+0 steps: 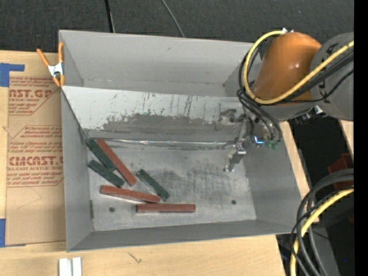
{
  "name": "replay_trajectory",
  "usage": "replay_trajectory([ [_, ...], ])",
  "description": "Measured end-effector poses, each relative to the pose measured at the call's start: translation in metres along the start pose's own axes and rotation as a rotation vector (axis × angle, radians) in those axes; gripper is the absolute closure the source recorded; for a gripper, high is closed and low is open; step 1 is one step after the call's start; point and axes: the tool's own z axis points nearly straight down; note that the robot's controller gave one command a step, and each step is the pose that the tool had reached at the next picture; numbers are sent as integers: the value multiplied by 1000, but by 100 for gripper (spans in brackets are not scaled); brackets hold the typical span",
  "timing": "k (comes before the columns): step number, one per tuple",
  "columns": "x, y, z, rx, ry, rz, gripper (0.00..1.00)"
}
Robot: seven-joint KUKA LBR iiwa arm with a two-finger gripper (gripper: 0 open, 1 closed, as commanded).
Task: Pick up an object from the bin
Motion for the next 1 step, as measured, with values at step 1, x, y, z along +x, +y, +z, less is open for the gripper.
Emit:
replay_trajectory([
  [1,0,0,0,0,0,0,0],
])
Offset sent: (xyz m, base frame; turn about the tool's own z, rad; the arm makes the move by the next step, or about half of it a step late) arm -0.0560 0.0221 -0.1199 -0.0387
